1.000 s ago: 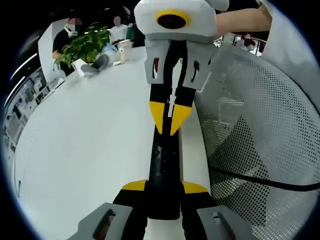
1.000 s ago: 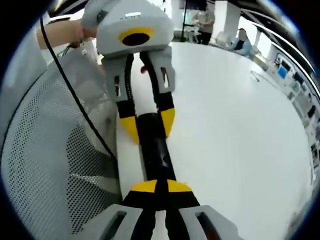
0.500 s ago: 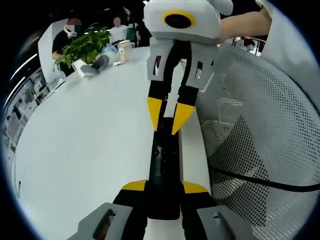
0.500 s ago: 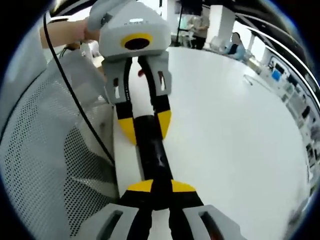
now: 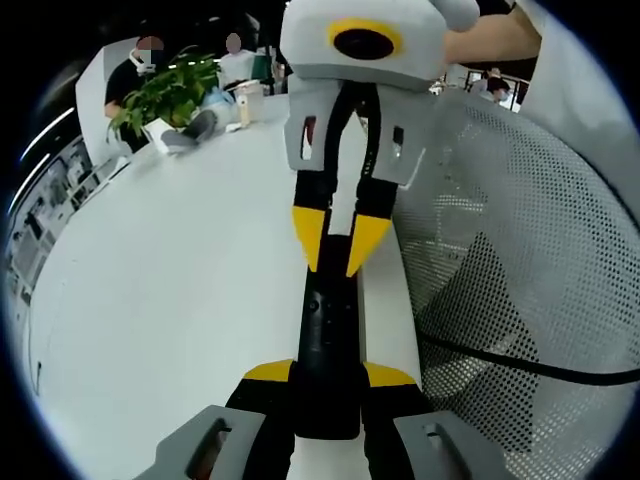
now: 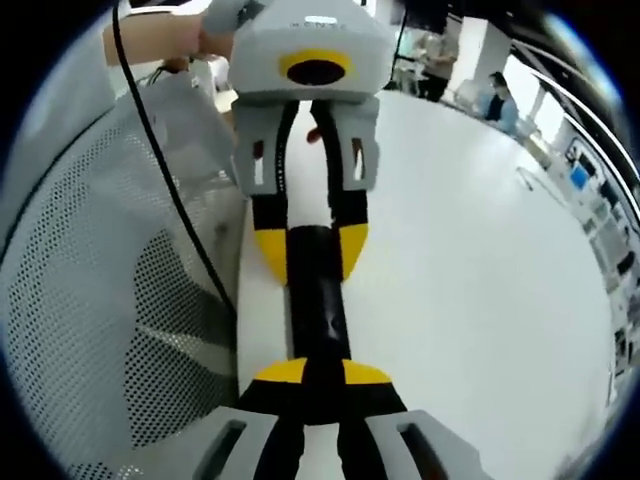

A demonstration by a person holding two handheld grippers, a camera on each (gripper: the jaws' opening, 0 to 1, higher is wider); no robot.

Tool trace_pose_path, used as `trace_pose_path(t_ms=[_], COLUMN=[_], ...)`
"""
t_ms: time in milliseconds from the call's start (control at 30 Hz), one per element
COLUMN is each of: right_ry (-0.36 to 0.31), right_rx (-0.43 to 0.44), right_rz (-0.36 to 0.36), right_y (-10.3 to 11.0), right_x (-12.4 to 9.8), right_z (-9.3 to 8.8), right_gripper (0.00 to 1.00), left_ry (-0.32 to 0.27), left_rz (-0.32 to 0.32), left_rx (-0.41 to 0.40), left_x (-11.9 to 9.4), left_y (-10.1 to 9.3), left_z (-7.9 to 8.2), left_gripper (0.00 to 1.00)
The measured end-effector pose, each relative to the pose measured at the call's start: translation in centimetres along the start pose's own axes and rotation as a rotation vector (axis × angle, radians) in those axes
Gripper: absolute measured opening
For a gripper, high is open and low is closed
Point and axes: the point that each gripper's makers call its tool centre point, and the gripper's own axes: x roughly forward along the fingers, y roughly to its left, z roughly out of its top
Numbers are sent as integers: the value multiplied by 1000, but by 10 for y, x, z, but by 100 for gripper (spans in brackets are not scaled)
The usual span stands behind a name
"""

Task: Press the specified remote control buttons in sequence, fully releasing each button before pressing the next.

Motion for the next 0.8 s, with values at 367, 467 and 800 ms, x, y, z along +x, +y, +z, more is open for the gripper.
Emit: trace_pose_path(t_ms=[367,467,800], right_ry=[-62,-41,-15], right_rx=[9,26,-12], right_rz=[-36,-29,4], right_y=[2,1,2], right_x=[-2,-1,2], right_z=[0,3,5], right_gripper=[7,7,5], left_ry=[-1,-3,-2], left_rz=[-2,0,-1], left_rx=[1,-2,0], left_x=[0,0,0], left_y=[0,-1,-1], left_z=[0,0,0], left_gripper=[23,23,23])
